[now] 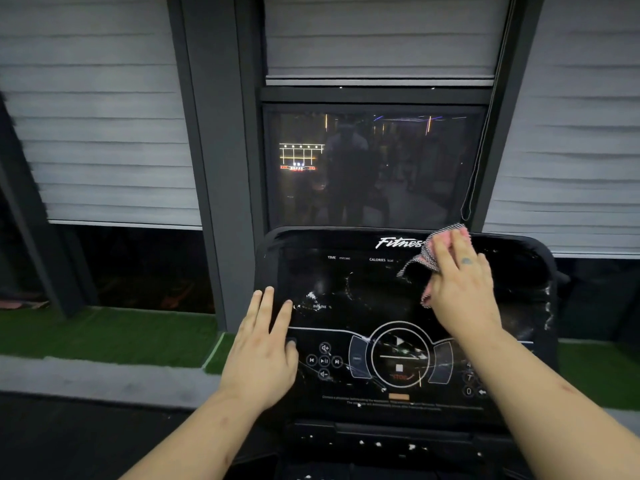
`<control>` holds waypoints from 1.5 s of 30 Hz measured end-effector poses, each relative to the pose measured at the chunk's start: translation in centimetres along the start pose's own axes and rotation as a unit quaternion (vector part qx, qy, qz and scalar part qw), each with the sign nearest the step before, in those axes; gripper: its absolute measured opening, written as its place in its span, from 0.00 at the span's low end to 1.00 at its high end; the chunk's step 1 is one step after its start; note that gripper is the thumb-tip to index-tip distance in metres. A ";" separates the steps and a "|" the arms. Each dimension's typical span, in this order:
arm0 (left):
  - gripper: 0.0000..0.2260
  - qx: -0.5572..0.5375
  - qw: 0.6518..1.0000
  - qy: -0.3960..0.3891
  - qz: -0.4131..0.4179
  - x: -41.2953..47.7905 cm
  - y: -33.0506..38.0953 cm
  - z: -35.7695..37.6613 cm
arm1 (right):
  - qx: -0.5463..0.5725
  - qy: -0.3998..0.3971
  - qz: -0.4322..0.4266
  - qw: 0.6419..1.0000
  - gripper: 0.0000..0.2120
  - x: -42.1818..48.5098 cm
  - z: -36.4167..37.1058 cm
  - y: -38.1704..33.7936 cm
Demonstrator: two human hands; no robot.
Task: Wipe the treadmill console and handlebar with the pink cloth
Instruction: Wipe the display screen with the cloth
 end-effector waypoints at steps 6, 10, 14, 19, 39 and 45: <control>0.30 -0.006 1.000 -0.010 -0.004 0.0 0.2 -0.4 | 0.028 0.033 0.034 0.998 0.30 -1.2 0.5 1.0; 0.29 -0.025 1.000 -0.014 0.000 0.0 0.0 -0.9 | 0.043 0.053 0.046 0.997 0.29 -0.6 1.4 -1.2; 0.29 -0.024 0.999 -0.019 0.017 0.0 -0.8 -1.3 | 0.061 0.035 0.028 0.997 0.30 0.8 1.9 -4.4; 0.28 -0.029 0.999 -0.019 0.020 -0.8 -2.3 -1.5 | 0.080 0.055 -0.016 0.995 0.28 2.6 2.7 -8.8; 0.26 -0.046 0.998 -0.002 0.041 -1.8 -4.3 -1.3 | 0.078 -0.049 -0.281 0.955 0.33 2.4 8.1 -23.1; 0.20 -0.067 0.997 0.031 0.016 -1.9 -4.7 -1.9 | 0.086 -0.059 -0.326 0.940 0.34 -1.1 9.2 -22.7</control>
Point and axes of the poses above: each hand's wrist, its own x-axis towards the middle knuckle, its own z-axis out of the palm, y = z × x, the point moved 3 cm from there along x, towards the middle knuckle, and after that the axes turned 15 degrees about -z, right-handed, at the moved point
